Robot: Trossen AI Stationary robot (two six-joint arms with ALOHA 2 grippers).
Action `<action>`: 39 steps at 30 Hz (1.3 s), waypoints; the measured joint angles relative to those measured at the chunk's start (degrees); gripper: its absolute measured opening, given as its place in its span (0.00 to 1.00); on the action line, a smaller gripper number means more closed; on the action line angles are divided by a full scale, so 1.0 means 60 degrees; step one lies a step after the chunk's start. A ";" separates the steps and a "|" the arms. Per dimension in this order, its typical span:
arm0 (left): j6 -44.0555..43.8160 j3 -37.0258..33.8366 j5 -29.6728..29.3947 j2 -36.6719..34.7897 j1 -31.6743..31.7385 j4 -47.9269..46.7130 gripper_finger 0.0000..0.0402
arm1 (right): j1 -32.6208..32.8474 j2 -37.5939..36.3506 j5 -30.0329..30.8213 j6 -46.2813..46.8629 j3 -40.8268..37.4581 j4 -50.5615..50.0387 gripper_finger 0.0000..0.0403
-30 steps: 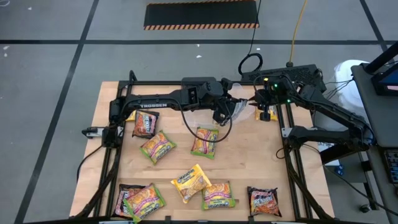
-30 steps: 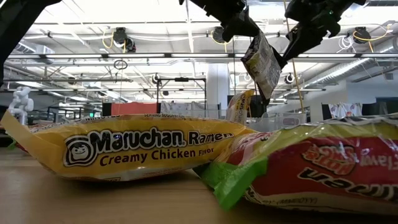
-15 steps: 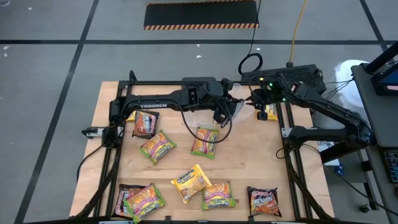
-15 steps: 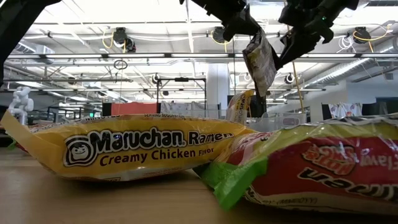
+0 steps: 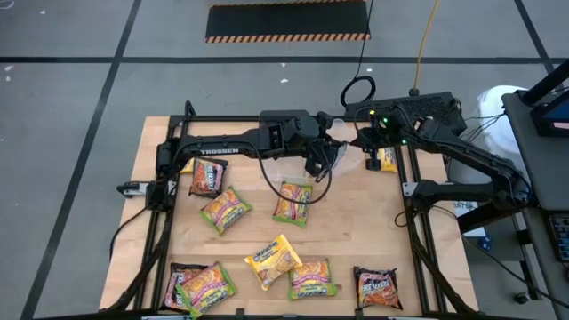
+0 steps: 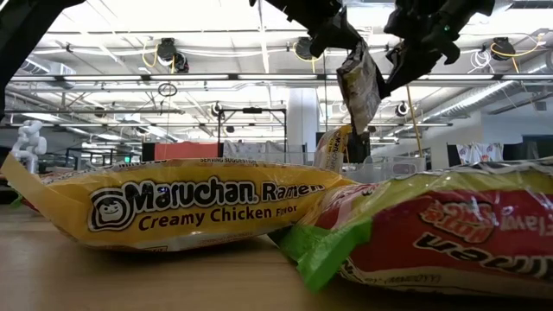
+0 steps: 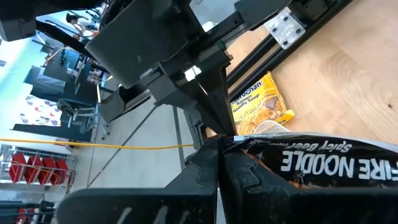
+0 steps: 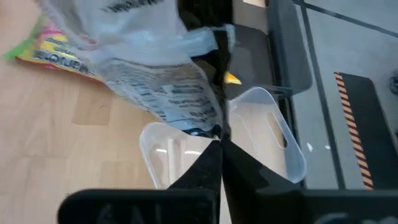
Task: Sort Maruchan noodles
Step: Put the black noodle pack into the right transparent bin
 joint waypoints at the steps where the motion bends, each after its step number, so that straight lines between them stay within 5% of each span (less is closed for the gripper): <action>1: 0.0000 0.0000 0.0000 0.0000 0.0000 -0.0004 0.00 | 0.0002 0.0000 0.0113 -0.0006 0.0000 0.0014 0.01; 39: -0.1098 -0.0015 -0.0171 0.1140 0.0697 0.1431 0.00 | -0.0019 -0.0590 0.1866 0.0026 0.0000 0.0118 0.00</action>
